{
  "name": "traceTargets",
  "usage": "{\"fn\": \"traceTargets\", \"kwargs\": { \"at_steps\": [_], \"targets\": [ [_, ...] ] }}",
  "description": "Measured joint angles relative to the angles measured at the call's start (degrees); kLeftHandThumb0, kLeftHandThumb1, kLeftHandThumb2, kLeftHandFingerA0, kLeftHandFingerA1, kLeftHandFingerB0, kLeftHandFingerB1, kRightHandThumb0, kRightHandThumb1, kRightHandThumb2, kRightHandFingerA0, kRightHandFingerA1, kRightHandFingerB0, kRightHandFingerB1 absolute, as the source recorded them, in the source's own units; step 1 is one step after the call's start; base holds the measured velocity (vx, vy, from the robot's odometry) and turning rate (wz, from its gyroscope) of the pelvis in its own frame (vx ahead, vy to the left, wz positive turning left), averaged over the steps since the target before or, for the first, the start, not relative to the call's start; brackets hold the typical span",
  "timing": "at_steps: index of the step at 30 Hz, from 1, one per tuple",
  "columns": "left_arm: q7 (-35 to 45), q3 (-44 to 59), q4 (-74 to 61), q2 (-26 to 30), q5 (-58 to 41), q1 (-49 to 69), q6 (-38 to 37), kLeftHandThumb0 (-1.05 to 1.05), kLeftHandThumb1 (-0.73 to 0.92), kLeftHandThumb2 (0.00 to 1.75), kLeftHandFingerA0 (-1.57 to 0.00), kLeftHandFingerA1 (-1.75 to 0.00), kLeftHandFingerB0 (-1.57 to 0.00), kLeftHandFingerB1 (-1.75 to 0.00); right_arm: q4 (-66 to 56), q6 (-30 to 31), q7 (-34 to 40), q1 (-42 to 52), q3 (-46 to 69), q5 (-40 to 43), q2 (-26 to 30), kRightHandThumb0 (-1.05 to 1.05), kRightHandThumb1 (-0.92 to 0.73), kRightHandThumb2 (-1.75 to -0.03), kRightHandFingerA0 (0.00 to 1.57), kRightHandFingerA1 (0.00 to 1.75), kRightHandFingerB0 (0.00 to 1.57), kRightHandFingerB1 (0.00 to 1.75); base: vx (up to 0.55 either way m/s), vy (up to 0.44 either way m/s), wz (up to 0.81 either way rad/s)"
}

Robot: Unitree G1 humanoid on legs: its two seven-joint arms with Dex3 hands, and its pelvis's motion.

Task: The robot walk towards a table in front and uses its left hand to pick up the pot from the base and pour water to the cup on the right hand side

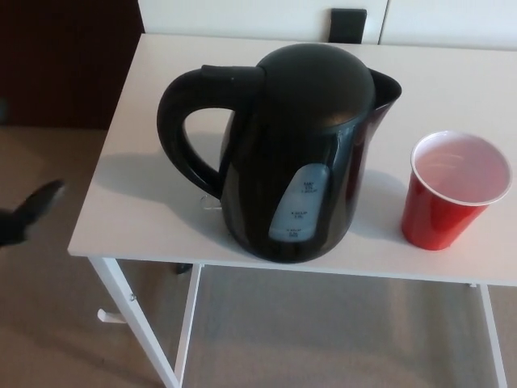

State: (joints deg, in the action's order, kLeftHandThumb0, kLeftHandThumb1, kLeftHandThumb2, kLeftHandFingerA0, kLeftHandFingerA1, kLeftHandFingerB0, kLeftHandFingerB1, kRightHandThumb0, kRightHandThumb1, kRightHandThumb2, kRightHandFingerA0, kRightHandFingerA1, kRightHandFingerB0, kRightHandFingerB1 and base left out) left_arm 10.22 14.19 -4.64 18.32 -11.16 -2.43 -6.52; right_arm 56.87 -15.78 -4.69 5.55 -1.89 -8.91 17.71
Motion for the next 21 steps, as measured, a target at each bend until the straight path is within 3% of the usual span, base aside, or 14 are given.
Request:
{"fn": "traceTargets", "kwargs": {
  "at_steps": [5,12,19,20,21],
  "targets": [
    [0.08,-7.05,0.36,0.08,3.07,-5.76,4.61,-0.69,0.42,0.81,-0.03,-0.20,-0.05,-0.15,0.00,-0.08,0.01,-0.03,-0.06,-0.07,0.00,-0.36,-0.59,-0.57,0.70,0.62,0.47,0.44,0.00,0.000,0.00],
    [-0.18,-15.15,3.51,-0.08,7.53,-11.33,11.13,-0.55,0.37,0.75,-0.02,-0.25,-0.02,-0.20,-0.09,-0.14,0.01,0.66,-0.28,-0.09,-0.05,-0.36,-0.61,-0.58,0.67,0.57,0.48,0.43,0.00,0.000,0.00],
    [-1.27,-17.57,6.98,-0.95,10.15,-16.59,17.11,-0.61,0.40,0.77,-0.02,-0.25,-0.03,-0.18,-0.05,-0.15,0.14,0.74,-0.97,-0.26,-0.07,-0.38,-0.60,-0.57,0.72,0.63,0.49,0.45,0.00,0.000,0.00],
    [-1.51,-17.68,7.65,-1.07,10.45,-17.52,17.96,-0.55,0.52,0.58,-0.07,-0.26,-0.04,-0.21,0.00,-0.16,0.17,0.62,-1.08,-0.27,-0.06,-0.39,-0.60,-0.57,0.70,0.63,0.48,0.46,0.00,0.000,0.00],
    [-1.78,-17.77,8.48,-1.21,10.88,-18.80,19.14,-0.55,0.52,0.58,-0.07,-0.26,-0.04,-0.21,0.03,-0.18,0.22,0.48,-1.23,-0.31,-0.06,-0.39,-0.60,-0.57,0.70,0.63,0.48,0.46,0.00,0.000,0.00]
  ]
}}
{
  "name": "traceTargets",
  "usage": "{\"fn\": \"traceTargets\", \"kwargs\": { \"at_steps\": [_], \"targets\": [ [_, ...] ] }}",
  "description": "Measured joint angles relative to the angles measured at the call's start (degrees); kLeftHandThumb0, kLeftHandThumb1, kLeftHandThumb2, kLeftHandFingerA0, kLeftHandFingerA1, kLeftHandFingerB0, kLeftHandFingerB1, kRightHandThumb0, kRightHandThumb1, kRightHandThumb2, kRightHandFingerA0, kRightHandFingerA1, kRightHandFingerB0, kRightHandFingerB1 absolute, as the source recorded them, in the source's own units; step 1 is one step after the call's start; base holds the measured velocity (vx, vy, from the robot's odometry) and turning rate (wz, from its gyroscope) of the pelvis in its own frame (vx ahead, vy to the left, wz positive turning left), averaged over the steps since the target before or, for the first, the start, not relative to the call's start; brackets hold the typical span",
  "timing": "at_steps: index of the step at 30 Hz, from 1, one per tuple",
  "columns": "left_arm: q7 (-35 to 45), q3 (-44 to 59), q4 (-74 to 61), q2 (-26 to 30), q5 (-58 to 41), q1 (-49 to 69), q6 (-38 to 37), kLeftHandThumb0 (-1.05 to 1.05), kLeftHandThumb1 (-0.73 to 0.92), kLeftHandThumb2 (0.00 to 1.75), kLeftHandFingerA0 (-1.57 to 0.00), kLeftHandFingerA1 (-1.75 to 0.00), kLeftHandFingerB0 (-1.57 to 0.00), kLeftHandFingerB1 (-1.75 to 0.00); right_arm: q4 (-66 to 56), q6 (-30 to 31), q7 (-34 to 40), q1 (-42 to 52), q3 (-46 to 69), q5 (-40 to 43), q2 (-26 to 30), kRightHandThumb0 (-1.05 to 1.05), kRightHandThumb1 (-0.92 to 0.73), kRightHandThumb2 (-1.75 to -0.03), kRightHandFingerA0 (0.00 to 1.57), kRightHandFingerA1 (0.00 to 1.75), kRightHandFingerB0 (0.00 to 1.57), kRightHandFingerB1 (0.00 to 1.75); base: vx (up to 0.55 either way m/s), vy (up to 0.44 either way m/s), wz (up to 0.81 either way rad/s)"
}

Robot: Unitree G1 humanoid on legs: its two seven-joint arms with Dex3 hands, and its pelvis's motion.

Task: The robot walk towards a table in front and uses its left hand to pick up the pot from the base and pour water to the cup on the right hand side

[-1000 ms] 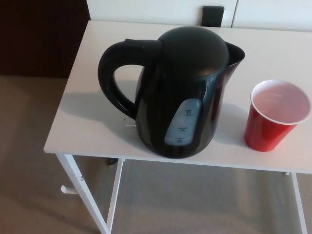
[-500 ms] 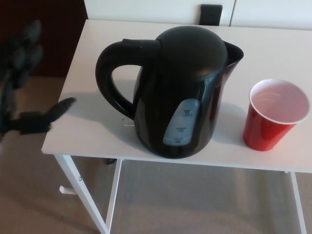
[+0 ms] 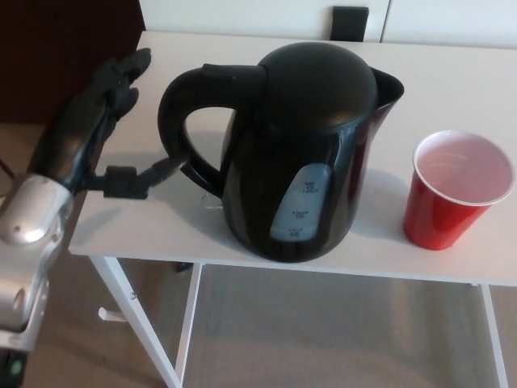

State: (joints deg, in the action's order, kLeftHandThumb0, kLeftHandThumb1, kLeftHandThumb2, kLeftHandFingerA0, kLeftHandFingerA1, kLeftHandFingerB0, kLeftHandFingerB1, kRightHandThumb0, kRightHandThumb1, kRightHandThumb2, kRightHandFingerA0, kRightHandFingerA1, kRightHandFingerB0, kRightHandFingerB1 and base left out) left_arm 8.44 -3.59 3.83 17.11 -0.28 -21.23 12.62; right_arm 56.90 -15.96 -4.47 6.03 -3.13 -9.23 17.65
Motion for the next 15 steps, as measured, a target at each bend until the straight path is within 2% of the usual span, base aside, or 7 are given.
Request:
{"fn": "traceTargets", "kwargs": {
  "at_steps": [1,2,4,5,9,10,15],
  "targets": [
    [-0.17,-0.04,0.45,-0.14,0.23,-0.81,0.79,-0.57,0.41,0.72,-0.06,-0.31,-0.03,-0.20,-0.01,0.00,0.03,-0.08,-0.11,-0.07,0.00,-0.39,-0.60,-0.57,0.70,0.62,0.49,0.45,0.00,0.000,0.00],
    [-0.44,-0.04,0.78,-0.35,0.45,-1.60,1.59,-0.55,0.37,0.74,-0.04,-0.33,-0.04,-0.23,-0.02,0.00,0.09,-0.19,-0.25,-0.15,0.01,-0.38,-0.60,-0.57,0.72,0.63,0.49,0.45,0.00,0.000,0.00],
    [-0.79,-0.09,1.00,-0.96,0.92,-2.68,2.90,-0.55,0.37,0.74,-0.04,-0.33,-0.04,-0.23,-0.02,0.00,0.23,-0.38,-0.52,-0.34,0.01,-0.38,-0.60,-0.57,0.72,0.63,0.49,0.45,0.00,0.000,0.00],
    [-0.94,-0.16,1.02,-1.24,1.19,-3.05,3.47,-0.53,0.51,0.56,-0.09,-0.28,-0.04,-0.24,-0.02,0.00,0.27,-0.48,-0.64,-0.41,0.01,-0.37,-0.60,-0.57,0.71,0.63,0.49,0.46,0.00,0.000,0.00],
    [-1.41,-0.35,1.02,-2.19,2.02,-3.83,5.14,-0.63,0.44,0.69,-0.10,-0.38,-0.06,-0.27,-0.24,-0.02,0.37,-0.54,-0.81,-0.57,0.02,-0.36,-0.60,-0.57,0.71,0.62,0.49,0.46,0.00,0.000,0.00],
    [-1.52,-0.39,1.02,-2.37,2.13,-3.91,5.34,-0.31,0.33,0.88,0.00,-0.48,0.00,-0.48,-0.31,-0.03,0.38,-0.52,-0.84,-0.59,0.02,-0.36,-0.60,-0.57,0.70,0.63,0.50,0.46,0.00,0.000,0.00],
    [-2.89,-1.28,1.00,-4.32,3.72,-6.15,7.11,-0.29,0.35,0.89,-0.01,-0.49,0.00,-0.47,-0.84,-0.01,0.39,-0.60,-0.92,-0.75,0.04,-0.36,-0.61,-0.57,0.67,0.58,0.49,0.44,0.00,0.000,0.00]
  ]
}}
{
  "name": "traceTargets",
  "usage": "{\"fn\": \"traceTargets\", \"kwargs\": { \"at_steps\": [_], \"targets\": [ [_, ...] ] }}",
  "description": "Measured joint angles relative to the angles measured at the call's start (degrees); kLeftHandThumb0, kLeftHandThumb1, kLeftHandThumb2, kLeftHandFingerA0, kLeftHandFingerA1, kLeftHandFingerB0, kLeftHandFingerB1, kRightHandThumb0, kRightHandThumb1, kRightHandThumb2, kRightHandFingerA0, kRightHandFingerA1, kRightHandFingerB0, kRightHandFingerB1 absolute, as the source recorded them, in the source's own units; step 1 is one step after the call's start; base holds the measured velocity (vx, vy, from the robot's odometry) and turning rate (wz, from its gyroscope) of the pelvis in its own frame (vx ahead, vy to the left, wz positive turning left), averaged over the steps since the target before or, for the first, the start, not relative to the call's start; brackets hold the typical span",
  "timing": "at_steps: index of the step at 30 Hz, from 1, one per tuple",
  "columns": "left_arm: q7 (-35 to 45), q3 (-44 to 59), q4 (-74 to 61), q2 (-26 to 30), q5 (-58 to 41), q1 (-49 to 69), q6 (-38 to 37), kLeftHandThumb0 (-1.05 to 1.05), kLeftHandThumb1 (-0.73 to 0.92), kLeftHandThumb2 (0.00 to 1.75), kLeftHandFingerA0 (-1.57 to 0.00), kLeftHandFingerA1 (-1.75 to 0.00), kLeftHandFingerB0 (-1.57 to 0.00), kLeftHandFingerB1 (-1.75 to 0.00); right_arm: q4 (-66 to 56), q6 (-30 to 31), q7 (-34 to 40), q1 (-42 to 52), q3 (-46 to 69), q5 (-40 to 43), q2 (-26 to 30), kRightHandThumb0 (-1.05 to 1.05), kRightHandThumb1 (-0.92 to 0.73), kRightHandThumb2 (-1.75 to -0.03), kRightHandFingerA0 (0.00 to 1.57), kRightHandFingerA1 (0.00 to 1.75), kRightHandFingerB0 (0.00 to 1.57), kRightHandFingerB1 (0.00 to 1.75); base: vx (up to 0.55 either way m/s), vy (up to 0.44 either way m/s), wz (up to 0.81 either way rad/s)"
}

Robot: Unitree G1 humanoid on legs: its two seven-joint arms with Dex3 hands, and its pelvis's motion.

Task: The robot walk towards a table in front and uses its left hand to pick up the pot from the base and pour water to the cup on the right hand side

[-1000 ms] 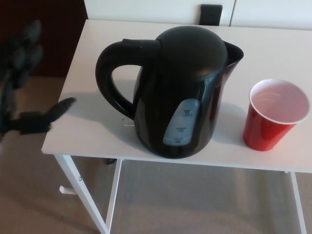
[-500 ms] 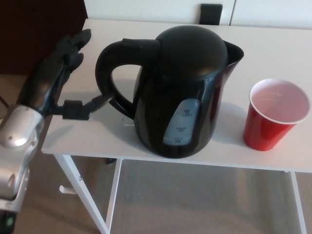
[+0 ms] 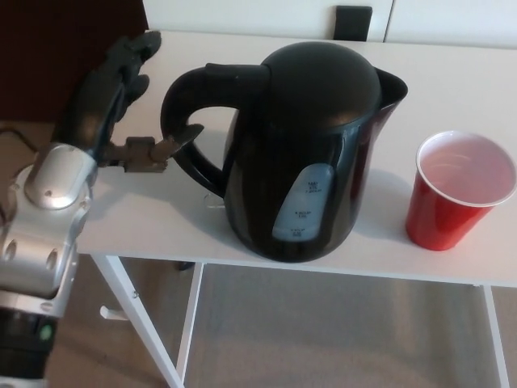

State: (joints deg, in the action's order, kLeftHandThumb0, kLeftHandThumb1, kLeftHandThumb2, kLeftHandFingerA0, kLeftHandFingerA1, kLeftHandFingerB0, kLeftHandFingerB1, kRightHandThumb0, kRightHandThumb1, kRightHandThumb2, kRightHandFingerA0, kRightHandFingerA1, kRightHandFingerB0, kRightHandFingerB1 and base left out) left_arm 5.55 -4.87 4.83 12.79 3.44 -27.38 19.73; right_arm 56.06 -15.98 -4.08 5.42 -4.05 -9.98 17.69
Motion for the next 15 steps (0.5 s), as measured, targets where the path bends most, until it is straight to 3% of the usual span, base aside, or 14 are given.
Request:
{"fn": "traceTargets", "kwargs": {
  "at_steps": [8,9,11,12,15],
  "targets": [
    [-0.80,-1.74,-0.12,-1.51,1.92,-1.66,1.95,-0.30,0.34,0.89,-0.02,-0.48,-0.01,-0.47,-1.40,0.64,-0.09,-0.23,0.21,0.03,0.01,-0.32,-0.62,-0.57,0.70,0.57,0.52,0.45,0.00,0.000,0.00],
    [-0.89,-1.96,-0.12,-1.61,2.18,-1.66,2.00,-0.49,0.52,0.56,-0.22,-0.34,-0.15,-0.28,-1.63,0.75,-0.10,-0.22,0.22,0.03,0.01,-0.32,-0.62,-0.57,0.71,0.58,0.52,0.45,0.00,0.000,0.00],
    [-1.10,-2.41,-0.11,-1.88,2.60,-1.64,2.00,-0.47,0.51,0.56,-0.23,-0.33,-0.17,-0.28,-2.17,1.08,-0.12,-0.20,0.22,0.02,0.02,-0.33,-0.62,-0.57,0.70,0.57,0.51,0.45,0.00,0.000,0.00],
    [-1.16,-2.65,-0.11,-2.04,2.79,-1.61,2.00,-0.27,0.33,0.89,-0.07,-0.50,-0.06,-0.49,-2.43,1.21,-0.12,-0.19,0.21,0.01,0.02,-0.33,-0.62,-0.58,0.70,0.58,0.51,0.45,0.00,0.000,0.00],
    [-1.31,-3.05,0.20,-2.58,3.18,-1.60,2.00,-0.26,0.34,0.89,-0.08,-0.50,-0.07,-0.49,-2.72,1.47,-0.13,-0.25,0.18,-0.02,0.03,-0.34,-0.62,-0.57,0.71,0.56,0.51,0.44,0.00,0.000,0.00]
  ]
}}
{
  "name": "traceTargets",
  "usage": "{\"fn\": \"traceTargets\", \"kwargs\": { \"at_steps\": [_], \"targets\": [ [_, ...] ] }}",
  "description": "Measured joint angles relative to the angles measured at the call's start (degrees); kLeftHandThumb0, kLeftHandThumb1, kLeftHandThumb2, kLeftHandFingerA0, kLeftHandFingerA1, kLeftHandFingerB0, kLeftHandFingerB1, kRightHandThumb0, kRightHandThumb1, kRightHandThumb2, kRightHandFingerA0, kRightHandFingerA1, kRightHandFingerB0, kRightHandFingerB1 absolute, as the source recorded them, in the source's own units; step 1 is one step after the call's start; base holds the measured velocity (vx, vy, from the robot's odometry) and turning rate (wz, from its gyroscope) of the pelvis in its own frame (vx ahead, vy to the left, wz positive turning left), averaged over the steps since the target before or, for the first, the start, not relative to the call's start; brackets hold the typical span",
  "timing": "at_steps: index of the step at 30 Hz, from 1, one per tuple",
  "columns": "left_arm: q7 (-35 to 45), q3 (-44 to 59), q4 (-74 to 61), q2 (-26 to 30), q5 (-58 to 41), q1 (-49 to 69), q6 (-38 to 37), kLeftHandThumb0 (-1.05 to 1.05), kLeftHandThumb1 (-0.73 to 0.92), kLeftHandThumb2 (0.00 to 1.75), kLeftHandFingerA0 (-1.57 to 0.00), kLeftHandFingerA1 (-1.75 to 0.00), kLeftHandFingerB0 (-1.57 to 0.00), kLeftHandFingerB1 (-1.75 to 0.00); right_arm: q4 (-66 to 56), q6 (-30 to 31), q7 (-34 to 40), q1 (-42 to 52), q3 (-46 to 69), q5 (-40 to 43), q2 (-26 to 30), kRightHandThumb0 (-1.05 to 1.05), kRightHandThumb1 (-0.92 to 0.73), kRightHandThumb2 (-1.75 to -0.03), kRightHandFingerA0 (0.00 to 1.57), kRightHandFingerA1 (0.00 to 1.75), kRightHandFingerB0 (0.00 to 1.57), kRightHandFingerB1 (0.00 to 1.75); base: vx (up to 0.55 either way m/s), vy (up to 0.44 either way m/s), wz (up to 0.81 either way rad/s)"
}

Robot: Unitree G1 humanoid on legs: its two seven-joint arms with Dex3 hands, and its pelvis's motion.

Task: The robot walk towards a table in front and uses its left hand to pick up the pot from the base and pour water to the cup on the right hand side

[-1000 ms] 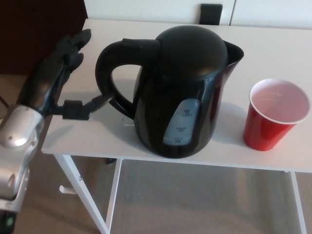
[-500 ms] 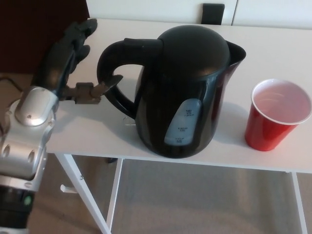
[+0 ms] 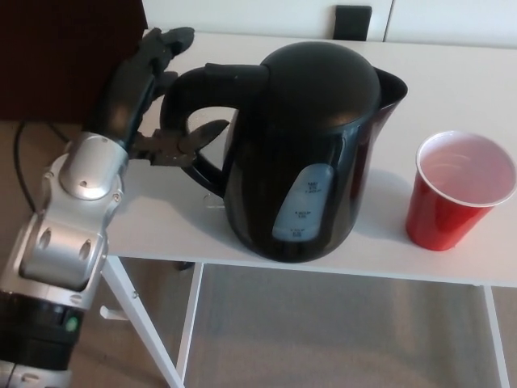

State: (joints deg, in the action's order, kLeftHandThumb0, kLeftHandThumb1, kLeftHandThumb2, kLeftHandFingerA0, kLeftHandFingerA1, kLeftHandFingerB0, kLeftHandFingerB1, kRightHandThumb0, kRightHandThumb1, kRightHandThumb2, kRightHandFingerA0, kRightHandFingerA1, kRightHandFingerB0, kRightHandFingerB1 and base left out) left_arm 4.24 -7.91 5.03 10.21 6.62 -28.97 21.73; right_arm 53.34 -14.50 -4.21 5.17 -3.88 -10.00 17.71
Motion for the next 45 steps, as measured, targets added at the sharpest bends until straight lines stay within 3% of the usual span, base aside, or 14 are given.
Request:
{"fn": "traceTargets", "kwargs": {
  "at_steps": [11,12,14,15,24,25,35,39,40,41,42,43,44,45],
  "targets": [
    [-1.35,-0.09,4.28,-1.10,1.01,-0.25,-0.19,-0.25,0.35,0.90,-0.11,-0.51,-0.10,-0.50,0.30,0.65,-0.01,-0.64,0.14,0.02,0.04,-0.36,-0.60,-0.57,0.74,0.59,0.53,0.45,0.00,0.000,0.00],
    [-1.51,-0.09,4.61,-1.10,1.15,-0.27,-0.20,-0.44,0.52,0.56,-0.30,-0.36,-0.24,-0.30,0.37,0.68,-0.01,-0.73,0.14,0.02,0.04,-0.34,-0.61,-0.57,0.71,0.58,0.51,0.46,0.00,0.000,0.00],
    [-1.87,0.04,5.22,-1.10,1.41,-0.34,-0.20,-0.44,0.52,0.56,-0.30,-0.36,-0.24,-0.30,0.40,0.72,-0.01,-0.87,0.13,0.01,0.04,-0.34,-0.61,-0.57,0.71,0.58,0.51,0.46,0.00,0.000,0.00],
    [-2.07,0.18,5.51,-1.11,1.49,-0.43,-0.20,-0.50,0.45,0.66,-0.28,-0.42,-0.23,-0.37,0.38,0.73,-0.01,-0.90,0.12,0.00,0.04,-0.34,-0.61,-0.57,0.72,0.59,0.52,0.46,0.00,0.000,0.00],
    [-4.48,0.90,8.02,-1.47,2.47,-3.01,-0.21,-0.52,0.44,0.69,-0.32,-0.44,-0.21,-0.38,0.52,0.75,-0.01,-1.37,0.09,-0.01,0.04,-0.34,-0.61,-0.57,0.69,0.57,0.52,0.46,0.00,0.000,0.00],
    [-4.69,1.15,8.46,-1.65,2.47,-3.40,-0.20,-0.45,0.52,0.56,-0.43,-0.38,-0.27,-0.31,0.52,0.74,-0.01,-1.37,0.10,0.00,0.04,-0.34,-0.61,-0.58,0.70,0.57,0.53,0.46,0.00,0.000,0.00],
    [-6.60,1.36,11.51,-3.61,3.02,-6.37,-0.62,-0.50,0.51,0.56,-0.51,-0.41,-0.31,-0.32,0.37,0.73,-0.01,-1.35,-0.33,-0.20,0.01,-0.34,-0.61,-0.57,0.71,0.59,0.52,0.46,0.00,0.000,0.00],
    [-7.42,1.02,13.81,-5.20,3.59,-8.01,-1.43,-0.44,0.52,0.55,-0.62,-0.45,-0.30,-0.31,0.29,0.77,-0.01,-1.40,-0.37,-0.29,0.01,-0.35,-0.62,-0.57,0.72,0.59,0.52,0.45,0.00,0.000,0.00],
    [-7.54,1.02,14.13,-5.57,3.60,-8.30,-1.53,-0.37,0.63,0.60,-0.65,-1.16,-0.28,-0.30,0.23,0.77,-0.01,-1.42,-0.39,-0.31,0.01,-0.35,-0.62,-0.57,0.73,0.59,0.52,0.45,0.00,0.000,0.00],
    [-7.56,0.70,14.72,-5.89,3.66,-8.93,-1.67,-0.24,0.77,0.63,-0.55,-0.59,-0.36,-0.32,0.11,0.76,-0.02,-1.49,-0.43,-0.33,0.01,-0.36,-0.61,-0.58,0.72,0.57,0.53,0.45,0.00,0.000,0.00],
    [-7.34,0.05,15.33,-5.85,3.80,-9.51,-1.68,-0.24,0.77,0.63,-0.55,-0.59,-0.36,-0.32,0.04,0.75,-0.02,-1.53,-0.43,-0.35,0.02,-0.36,-0.61,-0.58,0.72,0.57,0.53,0.45,0.00,0.000,0.00],
    [-6.95,-0.73,16.02,-5.73,3.96,-10.16,-1.66,-0.22,0.79,0.64,-0.87,-0.61,-0.46,-0.35,-0.03,0.74,-0.02,-1.53,-0.44,-0.36,0.03,-0.37,-0.62,-0.58,0.72,0.57,0.53,0.45,0.00,0.000,0.00],
    [-5.40,-2.74,18.29,-5.23,4.34,-12.32,-1.63,-0.22,0.79,0.64,-0.87,-0.61,-0.46,-0.35,-0.30,0.70,-0.02,-1.53,-0.49,-0.45,0.06,-0.37,-0.62,-0.58,0.72,0.57,0.53,0.45,0.00,0.000,0.00],
    [-4.84,-3.41,19.14,-5.17,4.44,-13.10,-1.64,-0.16,0.78,0.64,-1.20,-0.59,-0.67,-0.41,-0.46,0.66,-0.02,-1.53,-0.53,-0.51,0.06,-0.38,-0.62,-0.57,0.72,0.56,0.53,0.45,0.00,0.000,0.00]
  ]
}}
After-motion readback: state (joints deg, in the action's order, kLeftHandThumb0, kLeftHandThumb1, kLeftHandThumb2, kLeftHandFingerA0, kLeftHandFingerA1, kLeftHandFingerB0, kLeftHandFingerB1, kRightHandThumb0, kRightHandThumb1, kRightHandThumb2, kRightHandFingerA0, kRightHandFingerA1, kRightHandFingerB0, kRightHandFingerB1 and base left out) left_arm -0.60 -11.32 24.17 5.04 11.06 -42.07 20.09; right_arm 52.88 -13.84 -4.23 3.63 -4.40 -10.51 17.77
